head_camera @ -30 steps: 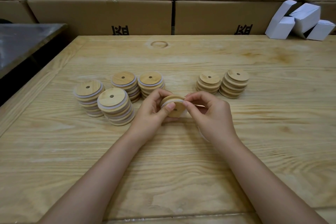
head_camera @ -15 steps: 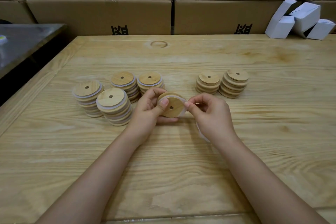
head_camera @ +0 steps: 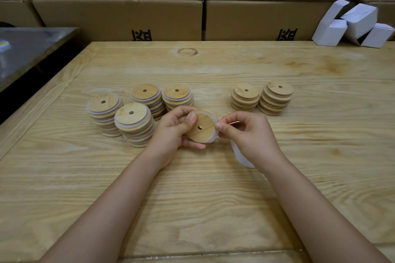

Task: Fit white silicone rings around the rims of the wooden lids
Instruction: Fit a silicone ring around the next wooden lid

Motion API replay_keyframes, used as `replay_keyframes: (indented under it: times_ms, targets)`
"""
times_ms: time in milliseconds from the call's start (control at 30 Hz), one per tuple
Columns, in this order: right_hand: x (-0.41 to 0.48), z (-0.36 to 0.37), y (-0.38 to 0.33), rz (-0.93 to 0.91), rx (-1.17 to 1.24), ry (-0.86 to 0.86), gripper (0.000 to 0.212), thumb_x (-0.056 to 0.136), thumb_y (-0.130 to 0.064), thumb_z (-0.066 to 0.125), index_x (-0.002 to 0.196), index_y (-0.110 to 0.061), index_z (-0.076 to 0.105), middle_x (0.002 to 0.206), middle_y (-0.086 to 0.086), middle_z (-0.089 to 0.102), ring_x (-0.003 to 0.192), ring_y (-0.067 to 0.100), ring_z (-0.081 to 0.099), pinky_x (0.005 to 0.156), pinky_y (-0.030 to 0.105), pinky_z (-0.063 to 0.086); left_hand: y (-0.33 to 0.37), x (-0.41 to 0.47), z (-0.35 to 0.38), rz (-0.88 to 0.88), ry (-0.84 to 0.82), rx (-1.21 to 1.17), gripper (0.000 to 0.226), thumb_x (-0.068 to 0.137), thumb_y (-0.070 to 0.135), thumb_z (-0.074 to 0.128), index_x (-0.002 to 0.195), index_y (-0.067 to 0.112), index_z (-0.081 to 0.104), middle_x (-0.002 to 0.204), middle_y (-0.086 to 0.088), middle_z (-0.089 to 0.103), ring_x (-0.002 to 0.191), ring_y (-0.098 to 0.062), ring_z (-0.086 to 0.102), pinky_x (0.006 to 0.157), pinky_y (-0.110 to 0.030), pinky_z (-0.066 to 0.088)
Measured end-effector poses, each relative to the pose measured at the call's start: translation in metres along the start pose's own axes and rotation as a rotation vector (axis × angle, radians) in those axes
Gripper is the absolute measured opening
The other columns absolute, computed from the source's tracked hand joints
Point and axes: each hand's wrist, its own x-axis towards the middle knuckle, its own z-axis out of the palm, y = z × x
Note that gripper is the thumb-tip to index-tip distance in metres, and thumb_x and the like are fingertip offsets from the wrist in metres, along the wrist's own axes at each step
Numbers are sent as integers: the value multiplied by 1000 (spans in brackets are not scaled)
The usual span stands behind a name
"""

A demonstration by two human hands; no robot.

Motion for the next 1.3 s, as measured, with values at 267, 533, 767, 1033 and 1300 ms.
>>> replay_keyframes:
  times_ms: [267, 533, 767, 1033, 1300]
  targets:
    - [0, 11, 6, -28, -10, 107, 16, 79, -18, 72, 66, -24, 65, 68, -9, 66, 70, 7, 62, 76, 32, 52, -3, 1, 4, 30, 57, -60, 25, 79, 24, 55, 100, 10, 55, 84, -5, 70, 70, -20, 70, 50, -31, 57]
    - [-2, 11, 6, 23, 32, 27, 17, 81, -16, 70, 65, -21, 65, 61, -13, 62, 60, -3, 54, 63, 14, 42, 1, 0, 5, 19, 115, -47, 19, 87, 23, 51, 100, 10, 56, 87, -8, 68, 69, -23, 70, 48, -31, 57]
    - [-2, 10, 5, 80, 64, 9, 15, 80, -15, 71, 66, -16, 67, 62, -6, 63, 60, 3, 55, 63, 17, 44, 3, -1, 5, 19, 167, -6, 22, 94, 17, 46, 106, 2, 55, 89, -13, 67, 69, -22, 70, 55, -35, 58]
    - [-2, 7, 4, 69, 34, 40, 19, 80, -19, 73, 62, -21, 66, 54, -12, 59, 53, -2, 51, 56, 12, 42, 3, -3, 8, -47, 104, 8, 24, 89, 21, 52, 109, 8, 55, 88, -8, 71, 72, -25, 71, 51, -31, 57]
    - [-4, 3, 0, -393, -234, 119, 4, 82, -10, 70, 81, -13, 70, 82, -3, 66, 77, 6, 60, 73, 23, 49, 8, -2, 9, -133, 156, -61, 16, 95, 16, 49, 106, 13, 60, 89, -12, 71, 64, -28, 71, 43, -24, 53]
